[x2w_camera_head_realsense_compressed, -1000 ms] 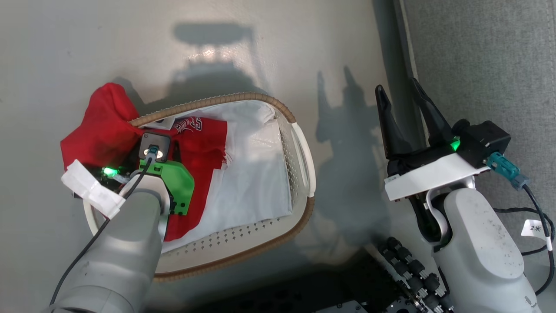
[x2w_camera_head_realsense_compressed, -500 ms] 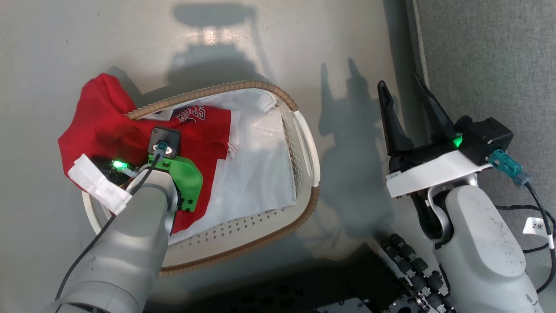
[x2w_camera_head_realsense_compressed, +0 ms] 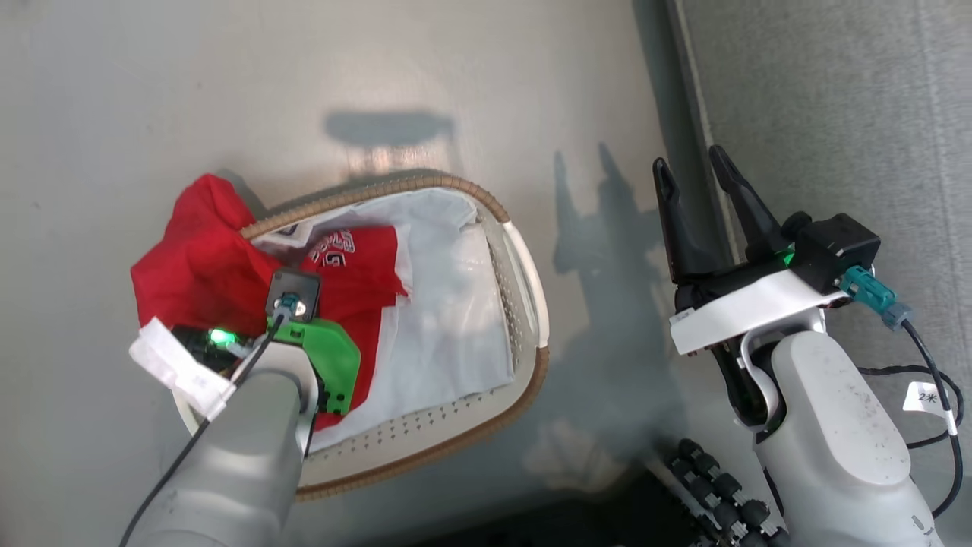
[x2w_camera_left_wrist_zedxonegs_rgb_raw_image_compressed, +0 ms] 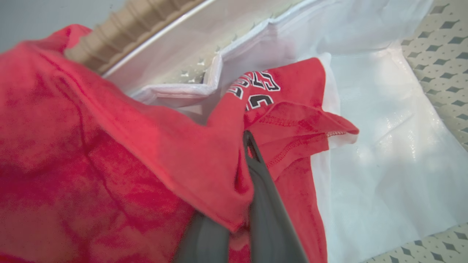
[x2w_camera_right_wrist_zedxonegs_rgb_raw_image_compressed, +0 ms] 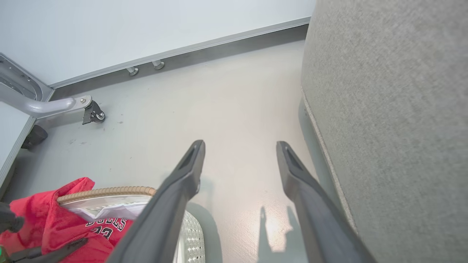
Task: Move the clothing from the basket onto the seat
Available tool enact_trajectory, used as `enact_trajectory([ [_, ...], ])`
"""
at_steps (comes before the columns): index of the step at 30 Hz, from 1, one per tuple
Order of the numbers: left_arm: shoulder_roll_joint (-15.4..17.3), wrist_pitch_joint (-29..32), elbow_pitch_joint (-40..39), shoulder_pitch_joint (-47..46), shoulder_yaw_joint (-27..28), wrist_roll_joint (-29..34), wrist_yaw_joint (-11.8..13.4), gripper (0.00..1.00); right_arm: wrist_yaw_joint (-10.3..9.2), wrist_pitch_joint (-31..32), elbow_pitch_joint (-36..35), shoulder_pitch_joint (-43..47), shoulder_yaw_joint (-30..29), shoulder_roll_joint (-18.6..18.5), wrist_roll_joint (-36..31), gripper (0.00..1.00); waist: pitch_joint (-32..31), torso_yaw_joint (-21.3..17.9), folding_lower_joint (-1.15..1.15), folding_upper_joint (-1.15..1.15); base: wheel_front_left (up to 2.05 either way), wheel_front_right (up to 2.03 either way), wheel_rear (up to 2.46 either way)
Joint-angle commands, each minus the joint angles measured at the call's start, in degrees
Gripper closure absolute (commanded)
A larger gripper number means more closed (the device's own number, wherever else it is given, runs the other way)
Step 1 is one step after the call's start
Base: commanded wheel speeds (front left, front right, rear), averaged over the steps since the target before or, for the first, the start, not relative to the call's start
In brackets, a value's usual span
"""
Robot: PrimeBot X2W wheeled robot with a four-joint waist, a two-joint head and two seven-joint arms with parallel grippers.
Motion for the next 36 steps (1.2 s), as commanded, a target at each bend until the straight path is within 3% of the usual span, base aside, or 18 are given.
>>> enact_trajectory([
  [1, 0.12, -0.46, -0.15, 1.57, 0.33, -0.45, -0.25, 1.0, -0.06, 0.0, 0.52, 1.16, -0.05, -0.19, 0.16, 0.0, -4.54, -0.58, 0.0, 0.0, 0.0, 0.0, 0.0],
  [13, -0.08, -0.36, -6.89, 12.52, 1.09, -2.01, -0.9, 1.0, -0.06, 0.0, 4.17, 6.33, -1.1, -0.2, -1.7, 0.0, -20.23, 1.86, 0.0, 0.0, 0.0, 0.0, 0.0],
  [21, -0.1, -0.37, -15.59, 21.86, 1.77, -1.61, -0.87, 1.0, -0.06, 0.0, 6.28, 11.5, -2.15, -0.22, -2.3, 0.0, -31.14, 4.58, 0.0, 0.0, 0.0, 0.0, 0.0],
  [36, -0.08, -0.37, -33.26, 31.29, 5.79, 5.57, -2.44, 1.0, -0.06, 0.0, 8.37, 20.32, -4.29, -0.22, -3.06, 0.0, -43.93, 8.23, 0.0, 0.0, 0.0, 0.0, 0.0],
])
